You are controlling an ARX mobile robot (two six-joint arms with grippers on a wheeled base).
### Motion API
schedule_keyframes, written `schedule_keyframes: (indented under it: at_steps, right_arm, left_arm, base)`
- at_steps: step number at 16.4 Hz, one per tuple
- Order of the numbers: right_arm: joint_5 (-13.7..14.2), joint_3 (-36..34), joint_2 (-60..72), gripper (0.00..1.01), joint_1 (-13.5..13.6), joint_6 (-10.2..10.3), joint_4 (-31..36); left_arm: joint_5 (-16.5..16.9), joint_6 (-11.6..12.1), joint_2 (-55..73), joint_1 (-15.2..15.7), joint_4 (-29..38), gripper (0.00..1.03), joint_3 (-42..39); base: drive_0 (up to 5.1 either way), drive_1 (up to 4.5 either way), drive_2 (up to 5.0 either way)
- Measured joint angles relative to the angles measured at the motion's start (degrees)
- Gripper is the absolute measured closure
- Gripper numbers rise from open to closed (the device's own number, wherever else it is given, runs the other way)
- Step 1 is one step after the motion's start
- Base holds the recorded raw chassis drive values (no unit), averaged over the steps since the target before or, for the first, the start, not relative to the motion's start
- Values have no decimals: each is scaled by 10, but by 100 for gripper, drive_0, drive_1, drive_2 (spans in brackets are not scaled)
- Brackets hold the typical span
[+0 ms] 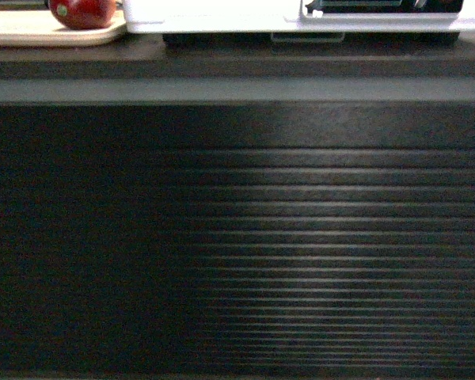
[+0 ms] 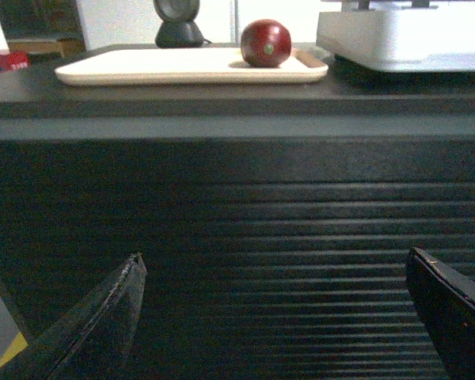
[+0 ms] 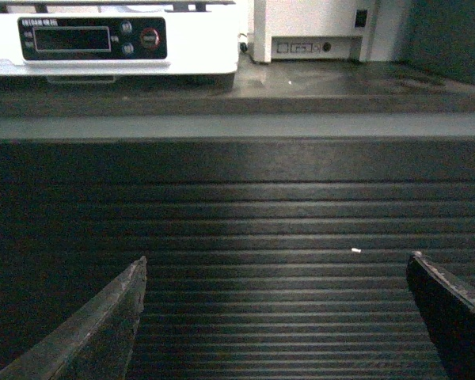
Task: Place dark red mango on scale at checkout
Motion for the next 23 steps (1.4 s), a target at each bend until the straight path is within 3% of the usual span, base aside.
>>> schedule_keyframes:
  at_steps: [23]
  right_arm:
    - [0, 0, 0, 3, 0, 0, 0]
  left_arm:
    - [0, 2, 0, 0, 0, 5, 0]
  base:
    - [0, 0, 0]
